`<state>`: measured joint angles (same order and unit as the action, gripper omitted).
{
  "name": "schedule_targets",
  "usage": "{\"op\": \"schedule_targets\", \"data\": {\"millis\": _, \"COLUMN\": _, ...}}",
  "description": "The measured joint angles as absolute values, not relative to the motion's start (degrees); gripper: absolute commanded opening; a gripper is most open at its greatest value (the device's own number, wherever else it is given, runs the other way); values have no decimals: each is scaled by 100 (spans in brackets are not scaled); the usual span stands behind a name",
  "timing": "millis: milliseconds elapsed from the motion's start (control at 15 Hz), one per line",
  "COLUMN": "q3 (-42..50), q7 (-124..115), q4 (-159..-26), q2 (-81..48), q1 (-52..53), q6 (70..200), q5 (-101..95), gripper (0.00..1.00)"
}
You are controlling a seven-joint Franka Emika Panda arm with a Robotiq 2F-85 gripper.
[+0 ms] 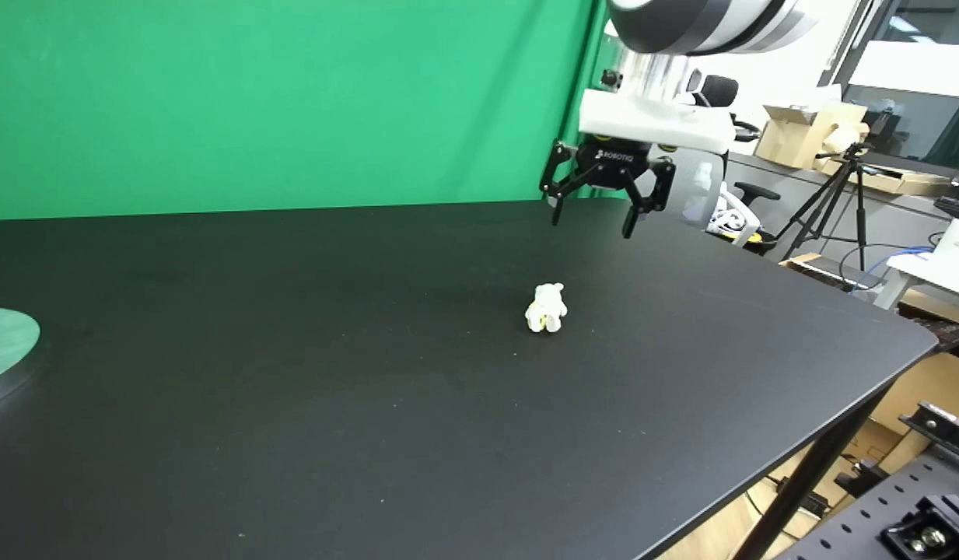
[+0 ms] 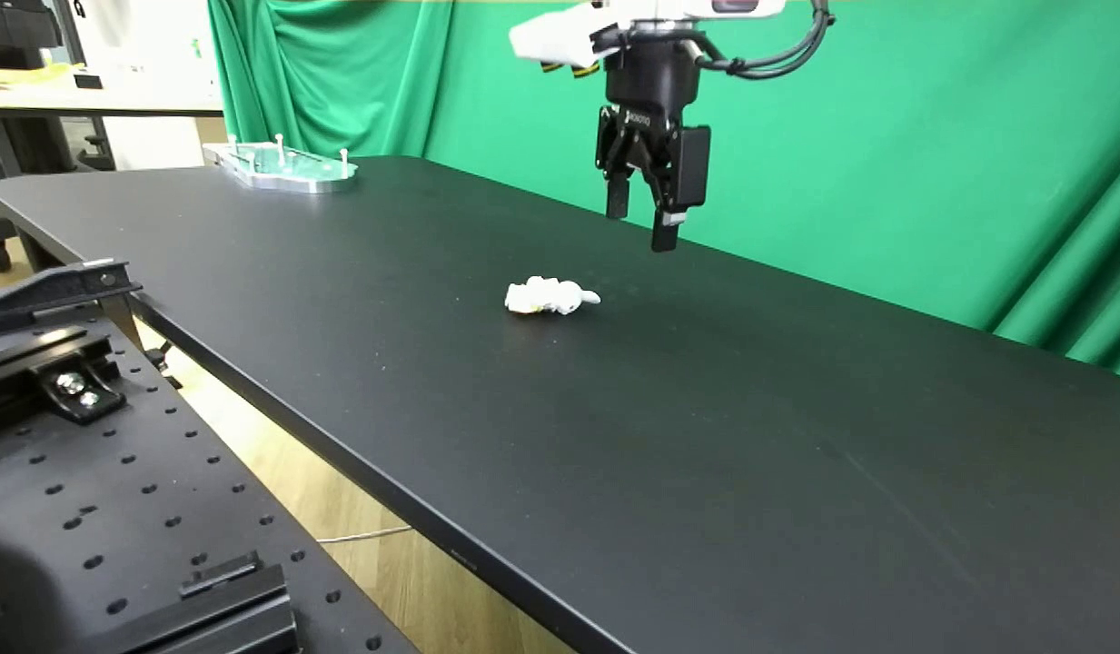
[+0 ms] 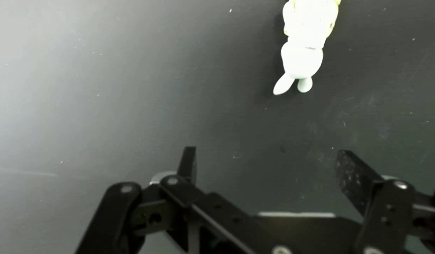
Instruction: Move the white thing slightly to the left
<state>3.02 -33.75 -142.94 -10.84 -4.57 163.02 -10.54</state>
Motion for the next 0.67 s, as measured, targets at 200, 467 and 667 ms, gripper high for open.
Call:
{"op": "schedule_targets", "data": {"millis": 200, "q3": 397, "q7": -3287, "q4": -14188, "q2": -1499, "q1": -168, "q6": 16724, "q5": -672, "gripper": 100}}
{"op": "schedule_targets", "data": {"millis": 467, "q3": 444, "q7": -2992, "q4": -13998, "q2": -1960, "q1": 198, "q6": 17178, "q5": -135, "gripper": 100}}
{"op": "schedule_targets", "data": {"millis": 667, "q3": 422, "q7": -2764, "q4": -13860, "q2": -2211, "q1": 376, "q6": 17374, "q5": 317, "gripper": 100}}
